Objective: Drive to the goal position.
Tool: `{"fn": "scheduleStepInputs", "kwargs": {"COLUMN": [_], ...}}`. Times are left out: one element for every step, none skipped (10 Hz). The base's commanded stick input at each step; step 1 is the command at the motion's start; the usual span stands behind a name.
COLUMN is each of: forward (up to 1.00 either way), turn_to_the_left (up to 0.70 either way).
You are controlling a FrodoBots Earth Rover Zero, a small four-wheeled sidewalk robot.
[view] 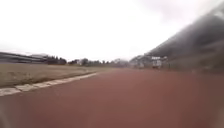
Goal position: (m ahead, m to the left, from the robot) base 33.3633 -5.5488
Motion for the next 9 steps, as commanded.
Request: {"fn": "scheduleStepInputs", "kwargs": {"forward": [1.00, 1.00, 1.00, 1.00, 1.00, 1.00, 1.00, 1.00, 1.00], "turn_to_the_left": [0.00, 0.00, 0.00, 0.00, 0.00, 0.00, 0.00, 0.00, 0.00]}}
